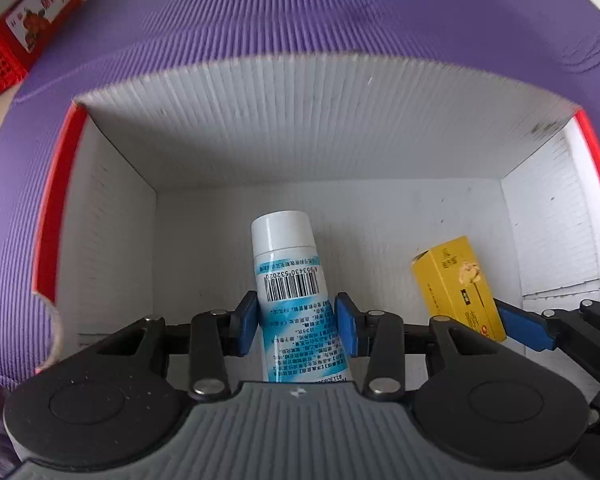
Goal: Organize rigid objects
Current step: 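Carry the tube with the left gripper while the right gripper carries the box into the red shoebox, then open both grippers and withdraw them back toward the remaining items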
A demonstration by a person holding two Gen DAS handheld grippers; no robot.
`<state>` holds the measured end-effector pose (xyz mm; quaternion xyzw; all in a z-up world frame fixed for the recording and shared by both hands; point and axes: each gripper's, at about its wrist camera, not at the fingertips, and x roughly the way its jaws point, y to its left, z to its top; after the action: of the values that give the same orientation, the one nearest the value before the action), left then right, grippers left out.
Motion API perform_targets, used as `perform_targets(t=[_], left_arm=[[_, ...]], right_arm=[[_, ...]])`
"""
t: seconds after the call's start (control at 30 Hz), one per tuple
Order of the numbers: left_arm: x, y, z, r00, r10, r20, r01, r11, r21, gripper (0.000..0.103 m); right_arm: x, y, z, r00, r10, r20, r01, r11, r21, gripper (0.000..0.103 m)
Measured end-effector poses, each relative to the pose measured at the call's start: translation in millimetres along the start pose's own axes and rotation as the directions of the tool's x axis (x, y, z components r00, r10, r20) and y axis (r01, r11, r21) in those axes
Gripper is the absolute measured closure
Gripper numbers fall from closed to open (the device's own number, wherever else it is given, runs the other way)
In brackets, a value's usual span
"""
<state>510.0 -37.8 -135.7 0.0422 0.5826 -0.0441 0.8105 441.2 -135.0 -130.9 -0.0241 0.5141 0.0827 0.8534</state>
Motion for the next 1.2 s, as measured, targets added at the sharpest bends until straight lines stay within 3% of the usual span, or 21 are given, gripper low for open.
perform_targets(t=[0.13, 0.43, 0.77, 0.9, 1.03, 1.2], left_arm=[[10.2, 1.6, -2.1, 0.999, -0.003, -0.043, 0.002, 0.999, -0.032, 0.062], [-4.9, 10.1, -4.4, 0.999, -0.036, -0.032, 0.033, 0.997, -0.073, 0.061], [-81.4, 16.7, -30.4, 0.995, -0.067, 0.075, 0.073, 0.994, -0.078, 0.061], [-118.5, 18.5, -52.8, 0.990, -0.059, 0.126, 0.068, 0.995, -0.073, 0.061], [-149.6, 15.8, -73.4, 0.982, -0.061, 0.176, 0.075, 0.995, -0.071, 0.061], [-179.0, 13.9, -104.1, 0.974, -0.049, 0.223, 0.064, 0.996, -0.060, 0.061]], right_arm=[[3.2, 2.4, 2.0, 1.000, 0.004, -0.022, -0.004, 1.000, -0.003, 0.074], [-11.2, -1.3, 2.9, 1.000, 0.031, 0.001, -0.031, 1.000, -0.007, 0.066], [-72.5, -4.6, -11.8, 0.994, 0.045, 0.096, -0.045, 0.999, 0.007, 0.056], [-103.7, -3.8, -21.9, 0.989, 0.057, 0.138, -0.058, 0.998, 0.002, 0.053], [-136.9, 0.1, -35.6, 0.980, 0.074, 0.186, -0.075, 0.997, -0.002, 0.044], [-168.9, 7.7, -53.3, 0.969, 0.088, 0.229, -0.085, 0.996, -0.024, 0.043]])
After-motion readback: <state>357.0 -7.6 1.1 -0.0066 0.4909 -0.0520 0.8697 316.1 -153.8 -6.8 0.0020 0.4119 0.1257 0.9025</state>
